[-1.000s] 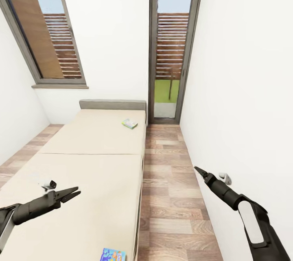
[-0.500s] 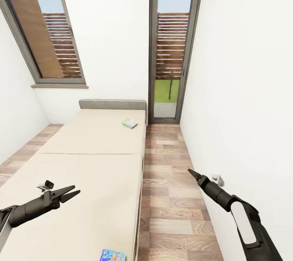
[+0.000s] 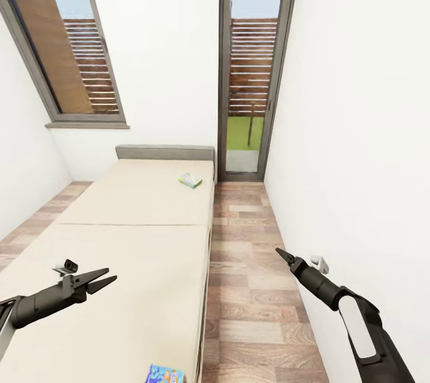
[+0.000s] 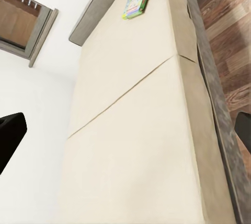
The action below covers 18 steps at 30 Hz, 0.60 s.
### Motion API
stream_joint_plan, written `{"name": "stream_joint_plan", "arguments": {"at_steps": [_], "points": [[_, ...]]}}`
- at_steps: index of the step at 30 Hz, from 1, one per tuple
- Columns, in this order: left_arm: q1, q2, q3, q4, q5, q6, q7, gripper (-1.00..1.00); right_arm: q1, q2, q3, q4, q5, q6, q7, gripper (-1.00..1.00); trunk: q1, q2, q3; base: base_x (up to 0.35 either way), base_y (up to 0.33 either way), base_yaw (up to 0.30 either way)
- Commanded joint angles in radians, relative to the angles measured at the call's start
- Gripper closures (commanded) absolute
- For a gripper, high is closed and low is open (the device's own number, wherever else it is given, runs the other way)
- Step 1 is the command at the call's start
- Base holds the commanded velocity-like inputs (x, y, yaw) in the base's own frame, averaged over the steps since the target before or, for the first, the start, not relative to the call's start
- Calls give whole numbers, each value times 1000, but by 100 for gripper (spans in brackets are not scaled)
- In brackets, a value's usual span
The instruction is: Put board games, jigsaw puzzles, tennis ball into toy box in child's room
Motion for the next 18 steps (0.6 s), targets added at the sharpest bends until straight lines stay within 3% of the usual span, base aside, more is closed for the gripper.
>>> {"name": "stream_joint_plan", "arguments": {"at_steps": [1,7,18], "points": [[0,1,0,0,-1,11,-4,-100,-1,0,-2,0,-4,8,1,-100,4,-9,-5,-188,38,0],[0,2,0,0,-2,12,-4,-100,-1,0,-2,0,-4,8,1,-100,27,-51,-24,-157,37,0],[0,2,0,0,-2,12,-4,-100,-1,1,-2,0,-4,8,2,-100,69,-128,-58,-20,5,0]]}}
